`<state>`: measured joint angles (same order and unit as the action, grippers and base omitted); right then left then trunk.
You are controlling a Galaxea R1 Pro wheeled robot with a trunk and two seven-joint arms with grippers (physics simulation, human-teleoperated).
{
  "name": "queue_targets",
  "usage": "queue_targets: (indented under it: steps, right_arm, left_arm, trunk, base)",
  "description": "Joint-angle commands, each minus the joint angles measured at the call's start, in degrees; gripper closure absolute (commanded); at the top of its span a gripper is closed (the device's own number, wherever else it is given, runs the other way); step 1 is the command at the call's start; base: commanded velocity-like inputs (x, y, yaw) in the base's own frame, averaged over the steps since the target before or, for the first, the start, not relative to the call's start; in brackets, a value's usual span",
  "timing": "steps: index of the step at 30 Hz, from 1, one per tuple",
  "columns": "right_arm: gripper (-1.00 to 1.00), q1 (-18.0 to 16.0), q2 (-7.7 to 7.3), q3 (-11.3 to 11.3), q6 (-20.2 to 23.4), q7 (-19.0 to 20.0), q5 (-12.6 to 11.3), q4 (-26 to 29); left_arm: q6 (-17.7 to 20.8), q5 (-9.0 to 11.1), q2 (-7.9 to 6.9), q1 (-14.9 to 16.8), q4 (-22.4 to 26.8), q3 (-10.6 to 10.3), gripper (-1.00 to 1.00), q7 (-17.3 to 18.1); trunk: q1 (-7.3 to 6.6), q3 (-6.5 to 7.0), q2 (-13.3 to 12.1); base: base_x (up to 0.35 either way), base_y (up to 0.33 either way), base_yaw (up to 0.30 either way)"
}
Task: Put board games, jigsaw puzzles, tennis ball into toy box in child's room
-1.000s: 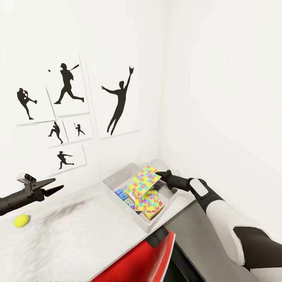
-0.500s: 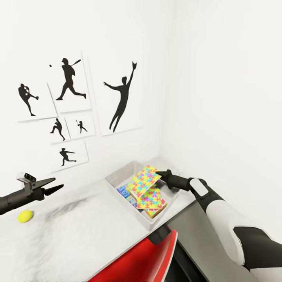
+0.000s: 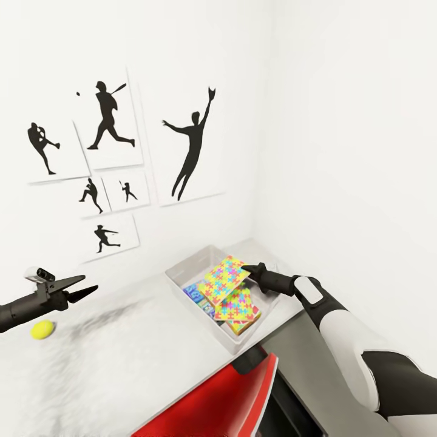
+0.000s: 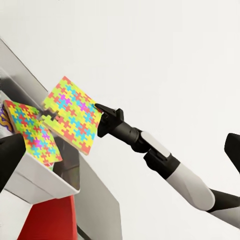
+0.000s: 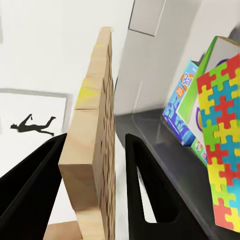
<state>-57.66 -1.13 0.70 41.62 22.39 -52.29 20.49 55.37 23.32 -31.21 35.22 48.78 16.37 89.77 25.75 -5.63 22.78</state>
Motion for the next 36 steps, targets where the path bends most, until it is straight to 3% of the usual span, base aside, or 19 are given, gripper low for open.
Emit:
queue_targets:
  steps: [1,36]
  right_arm:
    - [1.0,-0.06,-0.01,0.09,0.24,0.18,-0.01,0.0]
    - [1.0,-0.08,-0.01,0.16,-1.71,0.02,-0.01,0.0]
  left_arm:
    - [0.61,-0.03,-0.01,0.04,0.0,0.0,-1.0,0.23]
    - [0.71,-0.03,0.01,0.05,0.0,0.07,-1.0,0.23]
  trunk:
    - [0.03,-0.23,0.14]
    - [0.03,-1.7,0.14]
  base:
    - [0.0,0.0,0.005]
    - [0.0,0.0,0.0]
